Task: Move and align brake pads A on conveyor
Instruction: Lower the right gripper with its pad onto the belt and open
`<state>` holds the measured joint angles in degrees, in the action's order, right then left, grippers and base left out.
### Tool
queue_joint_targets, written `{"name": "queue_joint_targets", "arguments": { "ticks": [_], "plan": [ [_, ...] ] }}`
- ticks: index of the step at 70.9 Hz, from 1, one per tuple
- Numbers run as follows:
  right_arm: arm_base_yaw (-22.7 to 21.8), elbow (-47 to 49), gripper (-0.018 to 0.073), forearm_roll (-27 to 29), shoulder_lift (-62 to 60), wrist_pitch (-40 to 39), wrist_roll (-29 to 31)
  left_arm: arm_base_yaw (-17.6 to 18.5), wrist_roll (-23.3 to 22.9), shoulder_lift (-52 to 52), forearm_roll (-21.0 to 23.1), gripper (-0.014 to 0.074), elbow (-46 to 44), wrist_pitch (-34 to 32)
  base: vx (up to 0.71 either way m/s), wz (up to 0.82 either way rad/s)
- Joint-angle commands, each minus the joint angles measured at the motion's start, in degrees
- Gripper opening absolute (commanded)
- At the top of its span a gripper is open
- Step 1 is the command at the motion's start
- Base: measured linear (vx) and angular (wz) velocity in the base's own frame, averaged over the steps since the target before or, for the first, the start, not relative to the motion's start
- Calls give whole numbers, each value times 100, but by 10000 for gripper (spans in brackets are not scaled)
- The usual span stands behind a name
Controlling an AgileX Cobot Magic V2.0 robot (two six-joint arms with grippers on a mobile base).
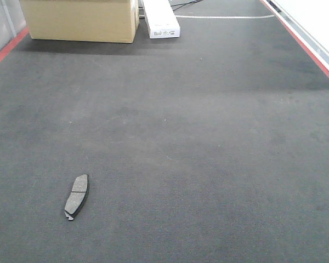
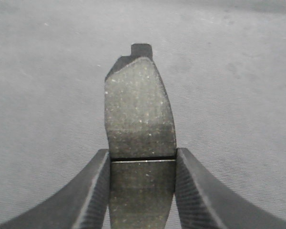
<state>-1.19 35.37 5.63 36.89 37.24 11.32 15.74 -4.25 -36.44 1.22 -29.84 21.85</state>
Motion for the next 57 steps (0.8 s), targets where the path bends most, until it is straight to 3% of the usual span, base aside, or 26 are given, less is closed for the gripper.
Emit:
{"name": "queue_joint_targets", "arguments": {
  "ticks": [1, 18, 27, 40, 50, 57],
  "plan": [
    [-10, 328, 209, 347, 305, -578, 38, 31, -3, 24, 10, -8, -155, -426, 0, 0],
    [48, 1197, 217, 1032, 1934, -378, 263, 31, -3, 24, 10, -8, -155, -426, 0, 0],
    [573, 1660, 218, 1217, 2776, -435, 274, 31, -3, 24, 10, -8, -155, -426, 0, 0],
    [1434, 2237, 218, 1043, 3924, -106, -796, 31, -3, 24, 10, -8, -155, -426, 0, 0],
    [1578, 2571, 221, 593, 4762, 127, -1751, 31, -3, 24, 10, -8, -155, -426, 0, 0],
    [1578, 2743, 223, 424, 5283, 167, -2000, 31, -3, 24, 10, -8, -155, -426, 0, 0]
  ]
}}
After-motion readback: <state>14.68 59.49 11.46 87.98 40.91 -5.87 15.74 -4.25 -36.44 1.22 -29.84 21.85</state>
